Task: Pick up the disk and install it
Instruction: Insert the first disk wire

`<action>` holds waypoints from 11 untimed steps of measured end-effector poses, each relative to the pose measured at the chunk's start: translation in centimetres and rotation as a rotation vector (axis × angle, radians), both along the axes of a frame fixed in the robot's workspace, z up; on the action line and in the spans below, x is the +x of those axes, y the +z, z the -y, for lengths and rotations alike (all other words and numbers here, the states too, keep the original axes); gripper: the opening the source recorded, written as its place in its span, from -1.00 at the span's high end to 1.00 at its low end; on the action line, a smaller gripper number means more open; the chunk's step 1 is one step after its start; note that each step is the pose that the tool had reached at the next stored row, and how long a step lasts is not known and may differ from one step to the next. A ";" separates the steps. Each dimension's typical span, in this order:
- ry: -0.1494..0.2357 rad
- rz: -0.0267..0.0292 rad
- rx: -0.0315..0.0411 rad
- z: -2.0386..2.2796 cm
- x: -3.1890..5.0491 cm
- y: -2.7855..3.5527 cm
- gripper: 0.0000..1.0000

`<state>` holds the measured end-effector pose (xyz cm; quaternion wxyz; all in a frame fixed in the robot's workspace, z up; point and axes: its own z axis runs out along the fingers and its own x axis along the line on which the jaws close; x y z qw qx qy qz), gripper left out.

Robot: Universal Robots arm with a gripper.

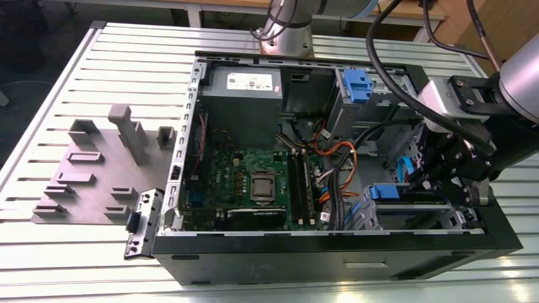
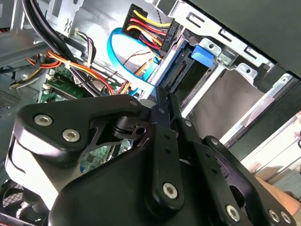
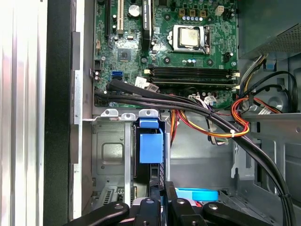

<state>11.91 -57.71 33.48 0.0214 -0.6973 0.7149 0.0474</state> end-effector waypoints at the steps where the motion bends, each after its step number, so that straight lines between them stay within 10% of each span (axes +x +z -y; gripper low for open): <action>1: 0.000 0.0000 -0.0002 0.00 0.00 -0.02 0.68; 11: 0.000 0.0000 0.0000 0.00 0.00 -0.29 0.68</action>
